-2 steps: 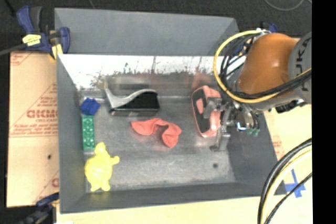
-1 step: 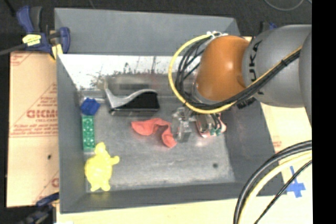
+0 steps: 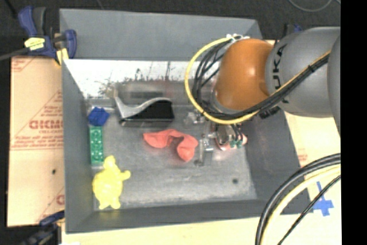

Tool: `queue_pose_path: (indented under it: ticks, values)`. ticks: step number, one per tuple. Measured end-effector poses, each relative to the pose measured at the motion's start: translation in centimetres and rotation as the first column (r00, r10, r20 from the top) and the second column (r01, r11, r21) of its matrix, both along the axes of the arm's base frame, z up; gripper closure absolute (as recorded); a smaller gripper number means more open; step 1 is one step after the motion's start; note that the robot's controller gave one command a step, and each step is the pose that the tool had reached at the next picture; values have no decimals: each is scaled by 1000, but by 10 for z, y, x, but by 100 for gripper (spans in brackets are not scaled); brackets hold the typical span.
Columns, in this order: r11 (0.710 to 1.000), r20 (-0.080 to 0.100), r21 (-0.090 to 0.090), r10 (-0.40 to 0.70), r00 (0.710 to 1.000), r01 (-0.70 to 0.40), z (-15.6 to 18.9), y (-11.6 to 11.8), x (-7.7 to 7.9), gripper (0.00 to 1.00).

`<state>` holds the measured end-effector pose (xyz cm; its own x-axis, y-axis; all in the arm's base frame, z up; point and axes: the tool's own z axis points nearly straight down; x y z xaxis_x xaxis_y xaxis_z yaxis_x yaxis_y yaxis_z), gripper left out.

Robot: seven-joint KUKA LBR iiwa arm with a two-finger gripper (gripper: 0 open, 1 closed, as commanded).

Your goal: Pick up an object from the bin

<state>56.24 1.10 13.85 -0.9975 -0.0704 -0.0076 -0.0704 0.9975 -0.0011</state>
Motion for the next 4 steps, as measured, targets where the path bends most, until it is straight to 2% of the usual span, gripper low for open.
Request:
queue_pose_path:
  ticks: [1,2,3,4]
  values:
    - [1000,0,0,0,1000,0,0,0,0,0]
    - [999,5,-1,40,999,-40,-9,2,26,0]
    - [957,5,-5,291,957,-291,-60,4,63,100]
    - [957,5,-5,291,957,-291,-60,4,63,100]
